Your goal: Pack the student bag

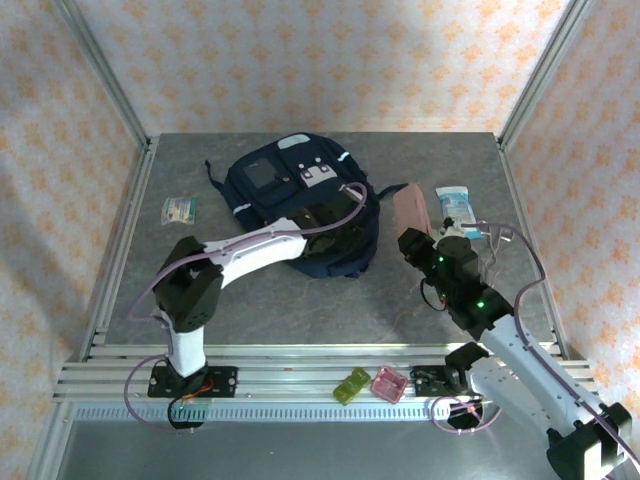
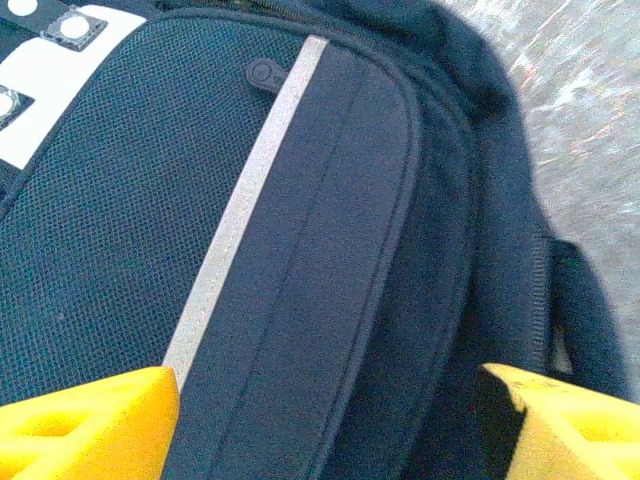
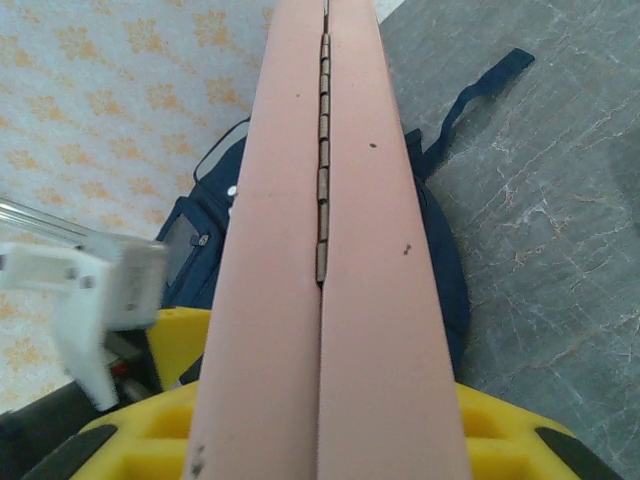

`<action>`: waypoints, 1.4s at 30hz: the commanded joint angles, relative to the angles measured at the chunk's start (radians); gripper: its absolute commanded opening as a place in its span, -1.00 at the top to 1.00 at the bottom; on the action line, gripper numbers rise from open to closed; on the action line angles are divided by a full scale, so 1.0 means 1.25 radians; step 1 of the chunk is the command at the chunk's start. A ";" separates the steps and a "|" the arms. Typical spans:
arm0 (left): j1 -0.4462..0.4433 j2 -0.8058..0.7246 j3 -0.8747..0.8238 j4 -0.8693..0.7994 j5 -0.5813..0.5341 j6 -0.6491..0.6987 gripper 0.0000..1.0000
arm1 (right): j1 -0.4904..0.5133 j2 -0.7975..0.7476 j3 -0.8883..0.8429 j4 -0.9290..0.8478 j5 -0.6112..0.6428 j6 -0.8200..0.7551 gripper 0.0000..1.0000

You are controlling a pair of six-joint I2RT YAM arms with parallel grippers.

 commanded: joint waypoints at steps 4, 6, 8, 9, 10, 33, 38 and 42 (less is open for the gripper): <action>0.009 0.062 0.026 -0.026 -0.135 0.080 -0.62 | -0.006 -0.019 -0.004 0.030 -0.007 0.000 0.45; 0.010 0.068 0.010 -0.011 -0.142 0.092 -0.64 | -0.006 -0.019 -0.005 0.032 -0.010 0.001 0.45; 0.010 0.073 -0.010 0.012 -0.156 0.100 -0.64 | -0.006 -0.019 -0.009 0.037 -0.014 0.003 0.45; 0.010 0.077 -0.018 0.024 -0.170 0.104 -0.64 | -0.006 -0.018 -0.010 0.041 -0.016 0.005 0.45; 0.010 0.080 -0.026 0.037 -0.189 0.109 -0.62 | -0.006 -0.016 -0.012 0.045 -0.018 0.007 0.45; 0.054 0.004 0.144 -0.060 -0.147 0.151 1.00 | -0.007 -0.009 -0.043 0.080 -0.042 0.035 0.44; 0.054 -0.027 0.268 -0.117 -0.184 0.187 1.00 | -0.007 0.022 -0.052 0.126 -0.093 0.041 0.45; 0.054 -0.032 0.330 -0.137 -0.217 0.216 1.00 | -0.007 0.063 -0.056 0.204 -0.173 0.045 0.45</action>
